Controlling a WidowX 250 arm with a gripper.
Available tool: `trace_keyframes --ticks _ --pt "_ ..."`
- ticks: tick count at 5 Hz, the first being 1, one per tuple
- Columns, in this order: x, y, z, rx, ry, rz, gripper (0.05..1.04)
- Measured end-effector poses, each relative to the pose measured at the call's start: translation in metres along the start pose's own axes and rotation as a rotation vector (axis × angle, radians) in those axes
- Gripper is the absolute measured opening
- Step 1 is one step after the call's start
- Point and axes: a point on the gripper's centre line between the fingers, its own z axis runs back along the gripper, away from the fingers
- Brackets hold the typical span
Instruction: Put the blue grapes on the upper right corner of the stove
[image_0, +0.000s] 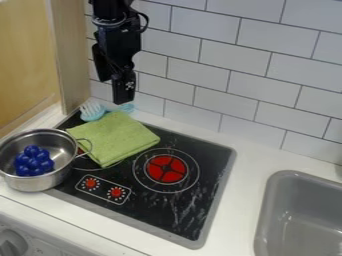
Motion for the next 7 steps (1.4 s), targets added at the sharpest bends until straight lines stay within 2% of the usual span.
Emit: trace_keyframes --ticks 2,3,5,6,7 --pt "-0.022 -0.021 -0.019 -0.067 0.084 0.012 0.999" --pt "-0.029 -0.022 0.004 -0.051 0.073 0.028 0.999" --pt "-0.077 -0.011 0.023 -0.027 0.099 0.141 0.999" --pt "-0.091 -0.011 0.018 -0.027 0.136 0.155 0.999" --pt "-0.112 -0.022 0.005 -0.058 0.179 0.17 0.999"
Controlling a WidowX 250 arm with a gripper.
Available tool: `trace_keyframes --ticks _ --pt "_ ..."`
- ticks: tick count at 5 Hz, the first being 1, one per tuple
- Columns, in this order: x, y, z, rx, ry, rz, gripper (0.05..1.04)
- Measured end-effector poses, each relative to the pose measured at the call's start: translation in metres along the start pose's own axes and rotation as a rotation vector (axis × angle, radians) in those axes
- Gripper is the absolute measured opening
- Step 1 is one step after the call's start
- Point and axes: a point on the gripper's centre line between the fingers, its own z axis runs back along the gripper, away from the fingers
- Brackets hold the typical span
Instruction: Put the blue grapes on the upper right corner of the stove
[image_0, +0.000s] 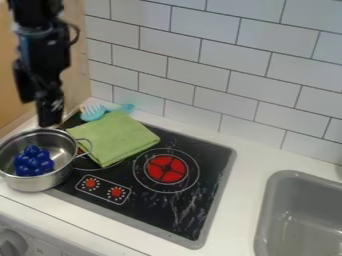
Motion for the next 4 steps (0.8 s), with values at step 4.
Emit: trace_keyframes --ticks 4 --pt "-0.025 -0.008 -0.027 0.017 0.064 0.055 0.999"
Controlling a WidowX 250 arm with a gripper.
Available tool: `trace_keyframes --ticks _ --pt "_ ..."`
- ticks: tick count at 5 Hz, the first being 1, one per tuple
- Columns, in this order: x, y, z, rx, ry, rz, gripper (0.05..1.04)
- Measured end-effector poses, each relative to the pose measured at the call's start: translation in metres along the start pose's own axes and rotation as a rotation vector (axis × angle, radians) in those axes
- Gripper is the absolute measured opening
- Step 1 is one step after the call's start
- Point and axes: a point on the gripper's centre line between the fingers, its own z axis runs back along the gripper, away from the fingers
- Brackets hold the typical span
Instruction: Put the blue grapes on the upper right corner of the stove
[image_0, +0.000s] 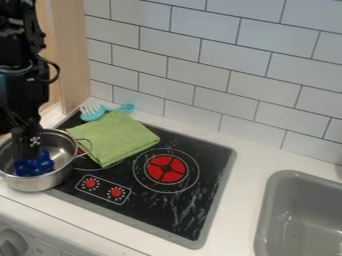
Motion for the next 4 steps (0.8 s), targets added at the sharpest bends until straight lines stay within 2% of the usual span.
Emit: trace_keyframes --ticks 2,3,4 --pt "0.002 -0.002 -0.018 -0.029 0.035 0.009 0.999" --pt "0.003 -0.004 -0.025 -0.043 0.045 0.002 0.941" --pt "0.006 -0.005 -0.027 -0.049 0.044 -0.004 0.726"
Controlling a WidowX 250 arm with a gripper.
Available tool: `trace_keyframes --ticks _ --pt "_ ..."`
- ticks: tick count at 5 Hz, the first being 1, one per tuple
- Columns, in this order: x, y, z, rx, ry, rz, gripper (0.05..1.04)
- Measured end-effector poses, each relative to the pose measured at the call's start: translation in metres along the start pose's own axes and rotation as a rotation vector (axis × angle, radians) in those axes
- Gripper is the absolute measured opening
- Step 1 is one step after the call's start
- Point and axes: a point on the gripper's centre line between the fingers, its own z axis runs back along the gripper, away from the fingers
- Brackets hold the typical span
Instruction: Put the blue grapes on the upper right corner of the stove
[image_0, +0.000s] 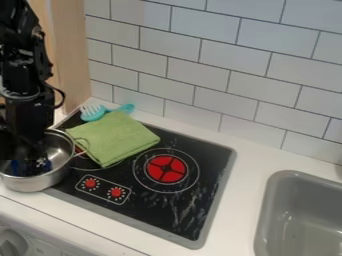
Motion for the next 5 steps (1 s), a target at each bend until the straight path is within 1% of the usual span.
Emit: trace_keyframes --ticks 2,3,4,5 --pt "0.001 0.0 0.0 0.003 -0.004 -0.012 0.707" --pt "0.002 -0.001 0.002 -0.012 -0.015 -0.006 0.699" --pt "0.005 0.0 0.019 -0.005 -0.073 0.011 0.55" --pt "0.01 0.003 0.037 0.017 -0.13 0.012 0.544"
